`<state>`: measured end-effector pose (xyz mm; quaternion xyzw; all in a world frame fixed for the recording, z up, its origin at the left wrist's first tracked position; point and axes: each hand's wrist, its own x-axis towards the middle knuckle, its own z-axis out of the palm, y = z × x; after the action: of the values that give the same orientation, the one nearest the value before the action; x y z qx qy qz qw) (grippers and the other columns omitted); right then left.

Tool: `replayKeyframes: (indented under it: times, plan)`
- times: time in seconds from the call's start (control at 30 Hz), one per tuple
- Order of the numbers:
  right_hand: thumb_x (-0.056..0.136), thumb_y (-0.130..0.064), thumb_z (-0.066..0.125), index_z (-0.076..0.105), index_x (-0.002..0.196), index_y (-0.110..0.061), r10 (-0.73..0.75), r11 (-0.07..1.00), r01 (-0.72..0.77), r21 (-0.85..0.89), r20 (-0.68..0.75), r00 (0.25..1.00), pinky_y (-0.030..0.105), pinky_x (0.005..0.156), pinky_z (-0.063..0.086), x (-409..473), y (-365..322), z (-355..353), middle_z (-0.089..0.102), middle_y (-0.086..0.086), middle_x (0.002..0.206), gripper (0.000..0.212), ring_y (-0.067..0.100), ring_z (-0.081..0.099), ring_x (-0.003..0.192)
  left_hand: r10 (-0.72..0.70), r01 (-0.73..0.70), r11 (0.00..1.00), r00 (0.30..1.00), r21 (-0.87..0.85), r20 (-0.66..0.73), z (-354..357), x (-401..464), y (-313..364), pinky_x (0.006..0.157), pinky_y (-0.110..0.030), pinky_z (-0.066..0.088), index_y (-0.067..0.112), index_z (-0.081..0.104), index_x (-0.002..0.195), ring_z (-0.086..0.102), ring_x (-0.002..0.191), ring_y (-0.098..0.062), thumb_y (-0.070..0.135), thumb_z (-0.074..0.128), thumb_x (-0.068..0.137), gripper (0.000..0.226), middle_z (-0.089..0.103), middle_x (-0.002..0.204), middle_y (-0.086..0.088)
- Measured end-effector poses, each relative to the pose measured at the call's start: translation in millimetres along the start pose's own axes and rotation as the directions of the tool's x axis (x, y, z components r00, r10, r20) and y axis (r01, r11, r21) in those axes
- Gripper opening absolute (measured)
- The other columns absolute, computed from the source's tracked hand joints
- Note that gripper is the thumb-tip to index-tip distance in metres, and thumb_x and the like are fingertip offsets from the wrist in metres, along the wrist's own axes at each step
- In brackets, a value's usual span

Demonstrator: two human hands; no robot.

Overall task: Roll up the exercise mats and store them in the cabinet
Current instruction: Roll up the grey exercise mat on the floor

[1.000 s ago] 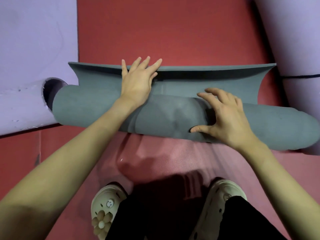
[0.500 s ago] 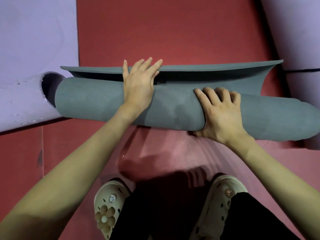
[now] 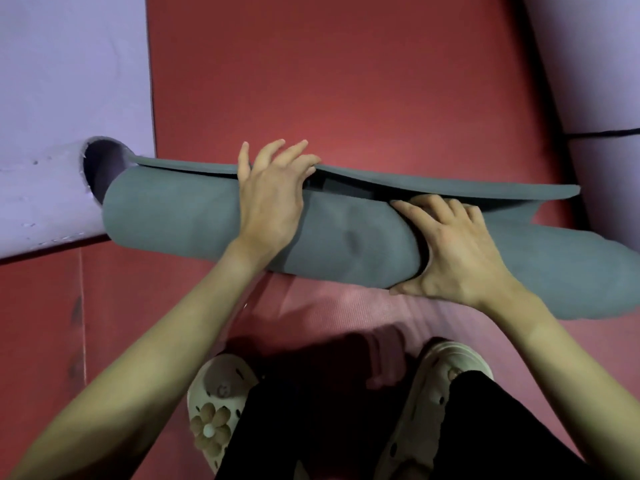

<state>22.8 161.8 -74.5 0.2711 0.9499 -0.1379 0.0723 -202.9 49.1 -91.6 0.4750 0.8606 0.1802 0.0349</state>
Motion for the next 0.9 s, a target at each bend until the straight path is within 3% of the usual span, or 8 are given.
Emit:
replayKeyframes:
  times: [0.1, 0.2, 0.37, 0.47, 0.6, 0.73, 0.8, 0.9]
  plan:
    - [0.038, -0.065, 0.086, 0.050, 0.136, -0.016, 0.040, 0.995, -0.022, 0.093, -0.196, 0.980, 0.037, 0.094, 0.027, -5.7, 3.2, -6.5, 0.049, 0.009, 0.125, 0.115, 0.027, 0.043, 0.110, 0.041, -0.041, 0.999, 0.999, -0.026, -0.013, 2.0, 6.1, -5.7, 0.116, -0.050, 0.012, 0.023, 0.072, 0.107, 0.046, 0.129, -0.025, 0.024, 0.045, 0.098, 0.028, 0.062, 0.130, 0.007]
    - [0.044, -0.081, 0.072, 0.042, 0.142, -0.016, 0.120, 0.989, -0.088, 0.115, -0.308, 0.944, 0.040, 0.096, 0.024, -6.6, 3.7, -7.3, 0.041, 0.018, 0.133, 0.121, 0.031, 0.038, 0.116, 0.047, -0.050, 0.992, 0.998, -0.114, -0.029, 7.5, 7.1, -11.8, 0.113, -0.045, 0.018, 0.023, 0.073, 0.102, 0.051, 0.123, -0.022, 0.022, 0.048, 0.097, 0.026, 0.067, 0.120, 0.011]
    - [0.022, -0.095, 0.056, 0.014, 0.154, -0.014, 0.271, 0.963, -0.271, 0.020, -0.116, 0.956, 0.054, 0.116, 0.006, 5.2, 9.4, -12.9, 0.013, 0.024, 0.158, 0.160, 0.040, 0.011, 0.145, 0.148, -0.147, 0.970, 0.989, -0.192, -0.011, 7.6, 6.5, -26.0, 0.100, -0.031, 0.033, 0.022, 0.073, 0.107, 0.056, 0.106, -0.017, 0.029, 0.044, 0.093, 0.034, 0.072, 0.103, 0.005]
    - [0.020, -0.095, 0.053, 0.031, 0.147, -0.014, 0.282, 0.959, -0.280, -0.040, 0.060, 0.958, 0.055, 0.116, 0.004, 10.3, 10.9, -21.7, 0.039, 0.015, 0.149, 0.153, 0.037, 0.029, 0.139, 0.207, -0.194, 0.956, 0.978, -0.221, 0.037, 2.5, 6.5, -28.1, 0.096, -0.038, 0.045, 0.017, 0.073, 0.109, 0.059, 0.104, -0.021, 0.024, 0.046, 0.093, 0.032, 0.072, 0.106, 0.003]
    - [0.027, -0.090, 0.058, 0.055, 0.129, -0.017, 0.242, 0.969, -0.243, -0.042, -0.023, 0.970, 0.047, 0.103, 0.030, 1.1, 6.7, -19.3, 0.062, 0.005, 0.125, 0.125, 0.032, 0.051, 0.112, 0.242, -0.197, 0.952, 0.954, -0.235, 0.180, -22.5, 12.5, -19.3, 0.096, -0.034, 0.046, 0.015, 0.073, 0.110, 0.063, 0.108, -0.022, 0.026, 0.058, 0.085, 0.031, 0.071, 0.111, 0.001]
    - [0.036, -0.090, 0.059, 0.061, 0.123, -0.009, 0.175, 0.984, -0.167, 0.060, -0.152, 0.973, 0.043, 0.098, 0.040, -6.4, 12.0, -8.8, 0.065, 0.007, 0.123, 0.119, 0.032, 0.057, 0.113, 0.348, -0.293, 0.938, 0.794, -0.188, 0.499, -35.4, 21.3, 16.4, 0.108, -0.029, 0.035, 0.026, 0.051, 0.138, 0.047, 0.128, -0.012, 0.063, 0.073, 0.064, 0.085, 0.054, 0.139, 0.007]
    - [0.044, -0.087, 0.060, 0.063, 0.122, -0.008, 0.132, 0.988, -0.115, 0.098, -0.185, 0.974, 0.041, 0.099, 0.043, -10.3, 16.7, -10.0, 0.065, 0.007, 0.123, 0.111, 0.030, 0.059, 0.114, 0.391, -0.362, 0.915, 0.686, -0.178, 0.614, -25.3, 24.5, 39.4, 0.114, -0.031, 0.029, 0.023, 0.033, 0.149, 0.034, 0.139, -0.013, 0.062, 0.081, 0.057, 0.112, 0.038, 0.152, 0.003]
    - [0.053, -0.072, 0.072, 0.062, 0.124, -0.010, 0.120, 0.975, -0.087, 0.204, -0.154, 0.981, 0.039, 0.096, 0.046, -15.8, 30.6, -18.7, 0.064, 0.004, 0.126, 0.095, 0.026, 0.058, 0.117, 0.417, -0.454, 0.879, 0.589, -0.144, 0.692, -14.3, 31.6, 69.0, 0.112, -0.029, 0.028, 0.020, 0.026, 0.151, 0.032, 0.140, -0.015, 0.048, 0.087, 0.057, 0.116, 0.033, 0.155, 0.002]
